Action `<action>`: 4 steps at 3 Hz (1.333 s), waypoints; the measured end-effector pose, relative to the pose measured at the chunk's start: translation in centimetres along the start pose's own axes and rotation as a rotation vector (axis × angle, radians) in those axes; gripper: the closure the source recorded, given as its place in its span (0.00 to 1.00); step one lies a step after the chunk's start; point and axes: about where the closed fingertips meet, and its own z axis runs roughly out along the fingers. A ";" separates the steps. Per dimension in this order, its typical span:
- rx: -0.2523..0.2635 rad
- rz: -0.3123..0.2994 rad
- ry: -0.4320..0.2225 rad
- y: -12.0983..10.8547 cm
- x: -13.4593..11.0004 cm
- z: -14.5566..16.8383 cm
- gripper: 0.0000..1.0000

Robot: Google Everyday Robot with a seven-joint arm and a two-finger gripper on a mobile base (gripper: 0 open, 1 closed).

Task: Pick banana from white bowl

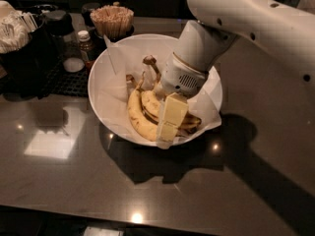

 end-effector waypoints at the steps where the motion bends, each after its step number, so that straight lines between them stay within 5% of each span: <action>1: 0.148 0.141 0.019 0.3 3.1 -3.0 0.00; 2: 0.291 0.309 0.023 1.6 6.7 -6.7 0.00; 3: 0.365 0.373 0.006 2.3 8.4 -8.8 0.00; 4: 0.434 0.317 -0.015 3.0 7.2 -10.9 0.00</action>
Offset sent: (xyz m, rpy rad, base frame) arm -0.0183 -0.1576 0.0602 -0.1791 -0.1956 -0.6454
